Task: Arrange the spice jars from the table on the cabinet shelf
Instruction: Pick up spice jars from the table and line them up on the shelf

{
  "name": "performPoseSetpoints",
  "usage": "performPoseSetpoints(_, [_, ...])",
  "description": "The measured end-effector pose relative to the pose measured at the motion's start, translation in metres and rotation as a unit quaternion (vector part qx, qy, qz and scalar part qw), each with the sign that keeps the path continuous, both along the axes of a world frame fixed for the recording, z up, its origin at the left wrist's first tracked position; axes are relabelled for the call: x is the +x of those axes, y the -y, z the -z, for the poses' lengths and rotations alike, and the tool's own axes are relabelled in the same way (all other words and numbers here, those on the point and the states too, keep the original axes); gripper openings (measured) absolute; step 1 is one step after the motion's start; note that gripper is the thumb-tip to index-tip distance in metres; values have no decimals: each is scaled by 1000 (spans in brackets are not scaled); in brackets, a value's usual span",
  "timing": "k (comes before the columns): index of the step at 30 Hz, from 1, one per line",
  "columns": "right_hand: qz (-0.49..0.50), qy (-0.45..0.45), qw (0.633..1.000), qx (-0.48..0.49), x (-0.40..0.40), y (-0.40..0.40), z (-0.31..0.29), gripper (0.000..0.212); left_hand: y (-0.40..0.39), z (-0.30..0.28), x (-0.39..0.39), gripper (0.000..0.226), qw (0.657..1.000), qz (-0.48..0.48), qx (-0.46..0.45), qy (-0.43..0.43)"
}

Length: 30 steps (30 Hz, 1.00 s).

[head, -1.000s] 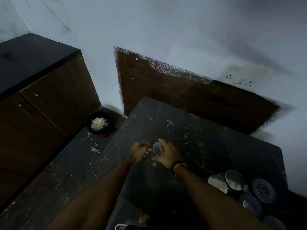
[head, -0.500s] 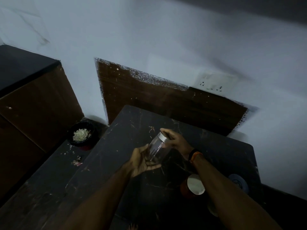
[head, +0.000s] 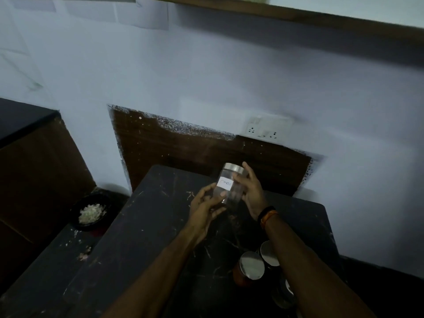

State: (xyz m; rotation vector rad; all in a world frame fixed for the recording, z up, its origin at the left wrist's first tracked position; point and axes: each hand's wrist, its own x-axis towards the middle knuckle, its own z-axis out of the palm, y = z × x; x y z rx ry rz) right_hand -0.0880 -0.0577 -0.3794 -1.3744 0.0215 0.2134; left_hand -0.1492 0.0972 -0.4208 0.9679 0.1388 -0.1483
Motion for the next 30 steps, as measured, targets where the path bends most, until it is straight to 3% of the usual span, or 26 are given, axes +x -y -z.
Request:
performPoseSetpoints(7, [21,21,997,66,9,15,-39,74,20,-37,16,56,997,33,-10,66])
performPoseSetpoints(14, [30,77,991,106,14,29,-86,60,26,-89,33,69,986,83,47,140])
performPoseSetpoints(18, [25,130,987,95,19,39,-126,40,32,-127,47,69,975,98,75,187])
performPoseSetpoints(23, [48,186,980,55,26,49,-182,63,41,-177,66,70,963,95,93,234])
performPoseSetpoints(30, [41,263,963,39,37,60,-256,57,47,-246,91,72,940,102,116,303])
